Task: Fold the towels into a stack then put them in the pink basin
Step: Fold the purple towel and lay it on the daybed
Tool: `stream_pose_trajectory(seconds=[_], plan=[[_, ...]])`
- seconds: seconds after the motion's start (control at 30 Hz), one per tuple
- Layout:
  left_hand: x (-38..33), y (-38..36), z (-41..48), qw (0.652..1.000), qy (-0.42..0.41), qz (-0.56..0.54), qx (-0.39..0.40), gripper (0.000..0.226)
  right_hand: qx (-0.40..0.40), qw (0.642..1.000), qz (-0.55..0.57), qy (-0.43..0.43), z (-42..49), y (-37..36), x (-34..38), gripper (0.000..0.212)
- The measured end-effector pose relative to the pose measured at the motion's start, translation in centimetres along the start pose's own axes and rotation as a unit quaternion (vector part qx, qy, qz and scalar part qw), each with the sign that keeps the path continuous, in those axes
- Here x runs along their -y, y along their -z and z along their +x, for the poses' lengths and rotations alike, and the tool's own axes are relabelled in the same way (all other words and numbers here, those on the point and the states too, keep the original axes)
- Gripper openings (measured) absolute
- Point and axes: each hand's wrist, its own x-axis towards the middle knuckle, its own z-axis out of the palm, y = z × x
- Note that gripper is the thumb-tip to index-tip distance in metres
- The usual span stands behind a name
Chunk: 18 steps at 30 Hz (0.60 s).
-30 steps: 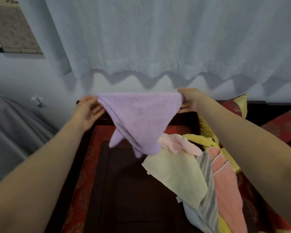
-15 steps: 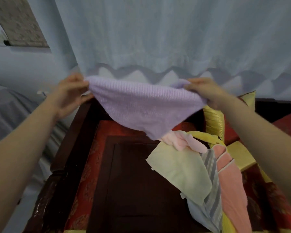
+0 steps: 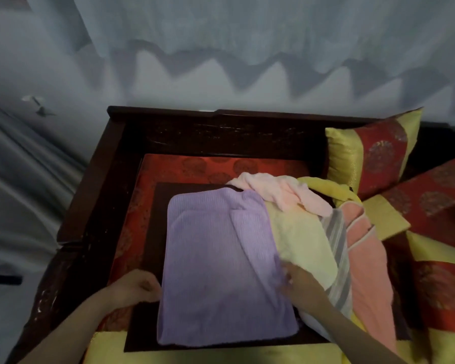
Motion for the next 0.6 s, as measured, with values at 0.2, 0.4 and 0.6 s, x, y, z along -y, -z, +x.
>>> stream_pose_trajectory(seconds=[0.2, 0.4, 0.6], plan=[[-5.5, 2.0, 7.5, 0.958, -0.125, 0.077, -0.247, 0.021, -0.079, 0.987, -0.059, 0.129, 9.3, 3.7, 5.9, 0.027], [-6.2, 3.2, 14.6, 0.939, -0.184, 0.206, -0.207, 0.047, -0.01, 0.972, -0.155, 0.176, 16.4, 2.7, 7.4, 0.045], [-8.1, 4.3, 15.2, 0.967, -0.145, 0.162, -0.133, 0.022, -0.021, 0.959, -0.227, 0.166, 17.8, 2.1, 5.8, 0.026]])
